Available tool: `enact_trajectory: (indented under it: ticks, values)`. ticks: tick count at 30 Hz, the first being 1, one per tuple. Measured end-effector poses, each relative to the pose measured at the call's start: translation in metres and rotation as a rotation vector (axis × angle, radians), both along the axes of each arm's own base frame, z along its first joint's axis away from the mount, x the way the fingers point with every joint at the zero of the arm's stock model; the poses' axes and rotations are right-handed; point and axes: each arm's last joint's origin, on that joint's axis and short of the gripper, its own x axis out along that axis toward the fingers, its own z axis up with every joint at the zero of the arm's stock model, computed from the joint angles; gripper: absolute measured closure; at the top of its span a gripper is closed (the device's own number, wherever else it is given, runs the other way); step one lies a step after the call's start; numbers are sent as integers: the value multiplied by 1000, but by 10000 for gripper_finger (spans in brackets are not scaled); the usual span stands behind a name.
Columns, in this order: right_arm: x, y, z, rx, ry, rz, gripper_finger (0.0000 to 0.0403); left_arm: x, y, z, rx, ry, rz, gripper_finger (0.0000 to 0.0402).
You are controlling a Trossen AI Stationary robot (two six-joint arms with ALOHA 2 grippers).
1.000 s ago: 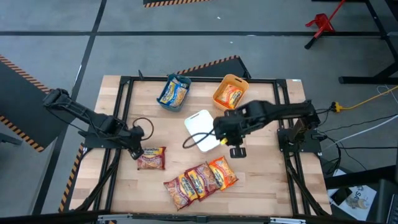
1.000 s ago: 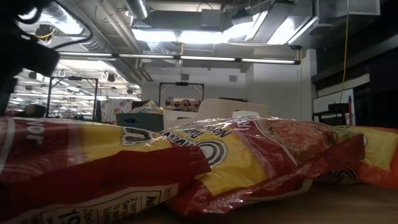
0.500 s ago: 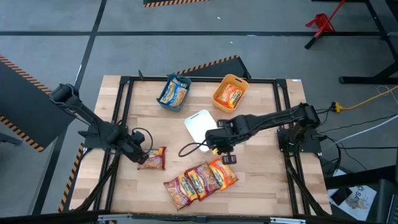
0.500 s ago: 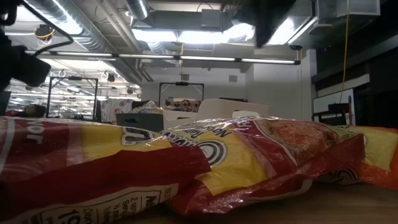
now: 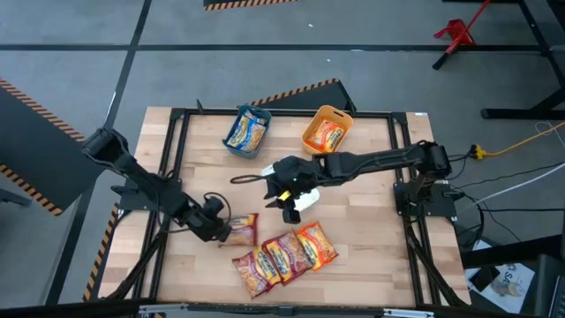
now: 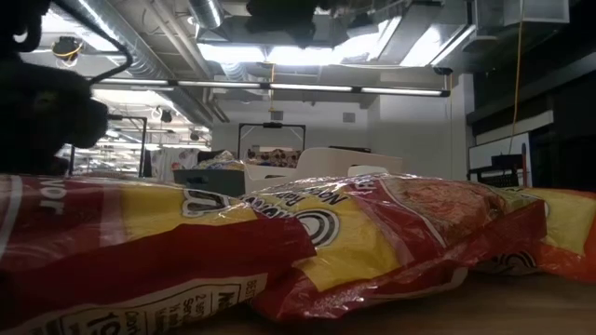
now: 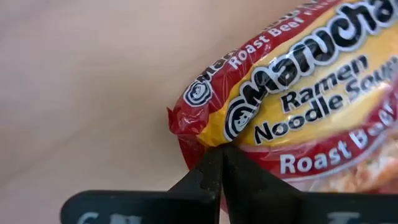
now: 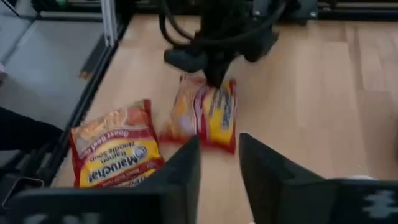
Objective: Sort Maruchan noodles
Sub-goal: Put the top red noodle pack into the white bin
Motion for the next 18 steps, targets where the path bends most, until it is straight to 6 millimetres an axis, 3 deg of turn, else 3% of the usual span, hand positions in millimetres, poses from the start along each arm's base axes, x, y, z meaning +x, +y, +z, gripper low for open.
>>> enact_trajectory:
  ticks: [7,10,13,18]
  values:
    - [16,6,-45,33,58,30,170,21,-7,-17,-15,-97,70,401]
    - [23,8,-68,76,147,-71,128,26,-8,-22,-21,-117,86,401]
    - [26,8,-83,198,235,-172,106,28,-9,-24,-42,-127,129,401]
    - [26,17,-86,312,285,-327,99,29,-7,-24,-45,-138,172,401]
